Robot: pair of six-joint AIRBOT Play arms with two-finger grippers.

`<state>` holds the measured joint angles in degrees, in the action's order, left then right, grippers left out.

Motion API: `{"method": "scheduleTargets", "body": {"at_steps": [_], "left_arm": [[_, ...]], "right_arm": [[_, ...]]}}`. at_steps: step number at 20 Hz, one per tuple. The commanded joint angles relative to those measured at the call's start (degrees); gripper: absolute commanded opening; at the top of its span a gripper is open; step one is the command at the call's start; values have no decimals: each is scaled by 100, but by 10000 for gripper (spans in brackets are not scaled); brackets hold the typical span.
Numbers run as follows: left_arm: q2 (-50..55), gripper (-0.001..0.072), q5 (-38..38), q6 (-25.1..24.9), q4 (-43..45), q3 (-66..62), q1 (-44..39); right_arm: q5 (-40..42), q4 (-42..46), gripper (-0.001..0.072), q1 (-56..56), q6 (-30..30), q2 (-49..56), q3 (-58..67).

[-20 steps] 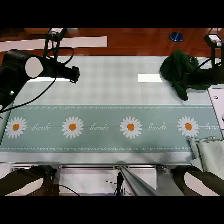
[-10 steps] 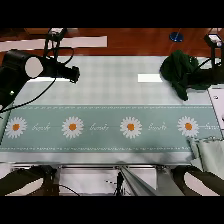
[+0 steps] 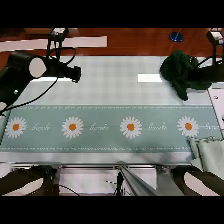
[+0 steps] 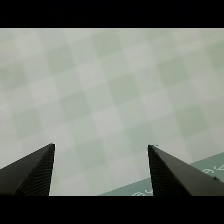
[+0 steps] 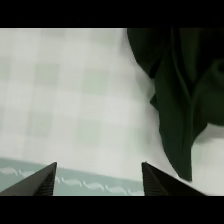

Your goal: Fold the shirts.

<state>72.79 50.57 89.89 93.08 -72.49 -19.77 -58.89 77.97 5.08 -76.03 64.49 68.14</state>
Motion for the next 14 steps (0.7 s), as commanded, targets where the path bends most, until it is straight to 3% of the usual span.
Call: {"method": "scheduleTargets", "body": {"at_steps": [1,6,8,10,12,14], "left_arm": [[155,708,-227,-2,-33,-7,-2],[254,709,-391,-26,0,-7,46],[238,709,-713,-24,2,-9,168],[240,709,-852,-22,0,-52,358],[238,709,-796,-22,-4,-101,551],[238,709,-691,-24,-4,-114,680]], "right_arm": [[809,-496,611,-2,0,4,7],[1700,-474,608,-2,0,7,7],[2208,85,608,0,-144,17,7],[2686,1204,608,24,-791,114,39],[2575,1873,608,151,-1073,466,308],[2275,1926,608,382,-1073,1003,699]]}}
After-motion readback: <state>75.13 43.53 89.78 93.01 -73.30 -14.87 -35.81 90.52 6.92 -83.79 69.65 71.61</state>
